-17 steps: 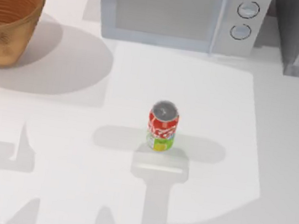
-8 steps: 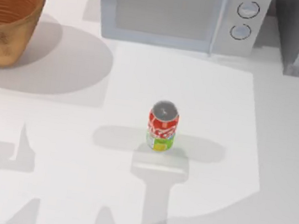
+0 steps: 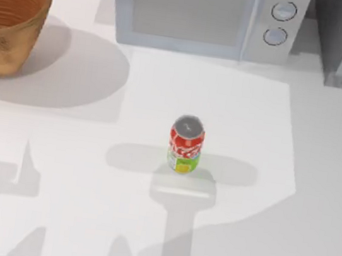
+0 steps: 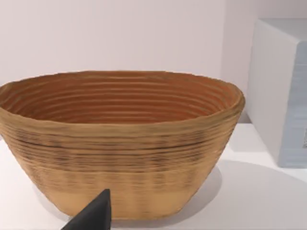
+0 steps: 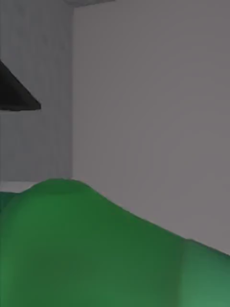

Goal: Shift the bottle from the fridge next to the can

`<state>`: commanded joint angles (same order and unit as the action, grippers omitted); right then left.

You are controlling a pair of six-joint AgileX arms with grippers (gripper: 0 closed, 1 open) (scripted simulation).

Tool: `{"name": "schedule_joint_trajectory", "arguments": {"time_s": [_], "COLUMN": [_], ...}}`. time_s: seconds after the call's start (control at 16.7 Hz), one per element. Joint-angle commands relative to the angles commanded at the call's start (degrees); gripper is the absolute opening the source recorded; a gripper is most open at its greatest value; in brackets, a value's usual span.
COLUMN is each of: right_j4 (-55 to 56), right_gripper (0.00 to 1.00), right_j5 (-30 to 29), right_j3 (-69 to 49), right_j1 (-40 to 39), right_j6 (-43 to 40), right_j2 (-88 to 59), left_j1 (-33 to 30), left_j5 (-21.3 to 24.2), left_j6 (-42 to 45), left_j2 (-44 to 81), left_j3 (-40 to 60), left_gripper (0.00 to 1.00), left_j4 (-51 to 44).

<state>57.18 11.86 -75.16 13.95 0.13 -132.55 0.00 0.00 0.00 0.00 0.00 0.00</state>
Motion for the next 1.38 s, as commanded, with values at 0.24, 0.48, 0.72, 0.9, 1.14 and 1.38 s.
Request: {"name": "schedule_joint_trajectory", "arguments": {"time_s": [0.24,0.48,0.72,0.9,1.14,1.38], "right_j4": [0.00,0.00,0.00,0.00,0.00,0.00], "right_gripper": [0.92,0.62,0.32,0.10,0.00,0.00], "right_j5": [0.00,0.00,0.00,0.00,0.00,0.00], "right_j3": [-0.01,-0.01,-0.01,-0.01,-0.01,-0.01], "right_j1": [0.00,0.00,0.00,0.00,0.00,0.00], "right_j6": [0.00,0.00,0.00,0.00,0.00,0.00], "right_j2": [0.00,0.00,0.00,0.00,0.00,0.00], "left_j1": [0.00,0.00,0.00,0.00,0.00,0.00], "left_j5": [0.00,0.00,0.00,0.00,0.00,0.00], "left_j6": [0.00,0.00,0.00,0.00,0.00,0.00], "left_j2": [0.00,0.00,0.00,0.00,0.00,0.00], "left_j3": [0.00,0.00,0.00,0.00,0.00,0.00], "left_gripper": [1.00,1.00,1.00,1.00,1.00,1.00], "left_j4": [0.00,0.00,0.00,0.00,0.00,0.00]}}
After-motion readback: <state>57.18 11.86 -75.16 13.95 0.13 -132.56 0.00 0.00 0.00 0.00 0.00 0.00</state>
